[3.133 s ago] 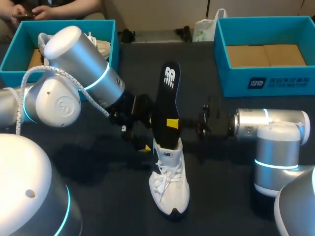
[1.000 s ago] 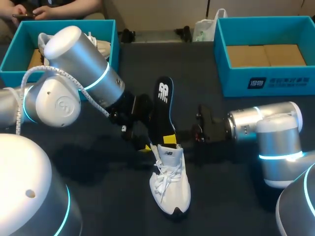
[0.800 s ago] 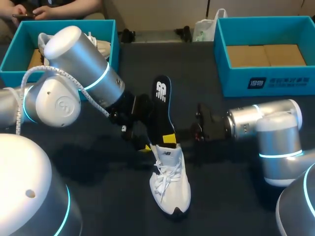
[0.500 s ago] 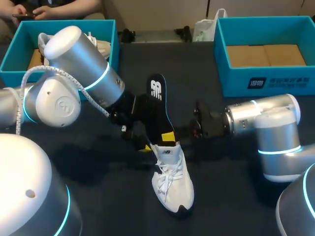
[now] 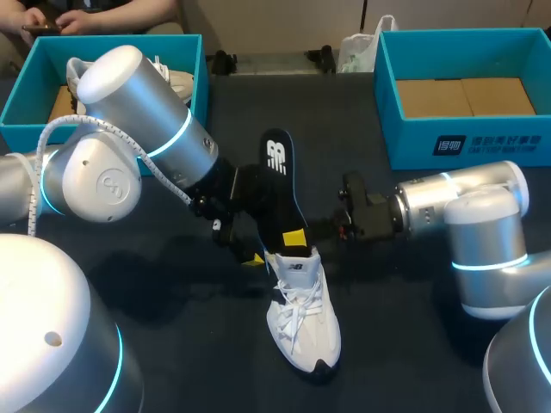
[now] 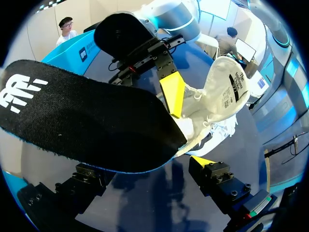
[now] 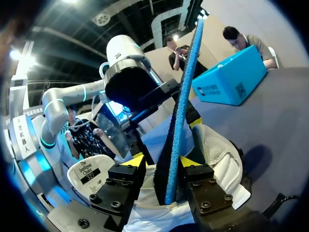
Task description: Take the shoe out of the shoebox, open the shoe tongue, remove and reinsert the insole, then place the shoe into the shoebox
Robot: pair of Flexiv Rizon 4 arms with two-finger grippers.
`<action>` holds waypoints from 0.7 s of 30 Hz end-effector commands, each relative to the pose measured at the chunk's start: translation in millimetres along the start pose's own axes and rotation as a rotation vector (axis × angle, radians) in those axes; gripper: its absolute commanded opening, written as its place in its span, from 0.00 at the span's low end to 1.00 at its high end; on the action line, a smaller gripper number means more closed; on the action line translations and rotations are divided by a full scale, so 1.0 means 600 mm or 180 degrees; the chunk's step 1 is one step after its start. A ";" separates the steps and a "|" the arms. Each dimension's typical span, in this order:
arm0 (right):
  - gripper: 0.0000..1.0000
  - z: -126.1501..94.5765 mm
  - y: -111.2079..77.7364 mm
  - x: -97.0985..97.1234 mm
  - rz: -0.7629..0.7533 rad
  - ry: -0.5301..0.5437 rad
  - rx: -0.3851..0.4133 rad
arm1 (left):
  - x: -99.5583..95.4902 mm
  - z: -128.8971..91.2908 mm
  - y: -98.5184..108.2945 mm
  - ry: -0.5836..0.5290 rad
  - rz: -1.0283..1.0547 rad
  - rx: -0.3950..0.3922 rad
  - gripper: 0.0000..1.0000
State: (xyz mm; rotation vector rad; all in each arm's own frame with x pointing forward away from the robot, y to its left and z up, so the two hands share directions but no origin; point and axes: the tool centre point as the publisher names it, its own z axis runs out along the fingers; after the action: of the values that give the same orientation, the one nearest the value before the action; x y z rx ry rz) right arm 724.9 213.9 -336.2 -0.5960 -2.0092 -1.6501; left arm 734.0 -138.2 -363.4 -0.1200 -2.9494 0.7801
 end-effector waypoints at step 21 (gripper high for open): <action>0.40 0.008 0.042 0.001 0.0056 -0.0202 0.0190 | 0.000 0.001 0.000 -0.0003 0.0002 0.0000 1.00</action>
State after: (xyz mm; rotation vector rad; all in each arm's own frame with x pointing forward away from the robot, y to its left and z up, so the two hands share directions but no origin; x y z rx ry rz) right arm 732.8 220.4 -314.8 -0.6595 -2.0890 -1.5798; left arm 734.0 -138.2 -363.4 -0.1200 -2.9494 0.7801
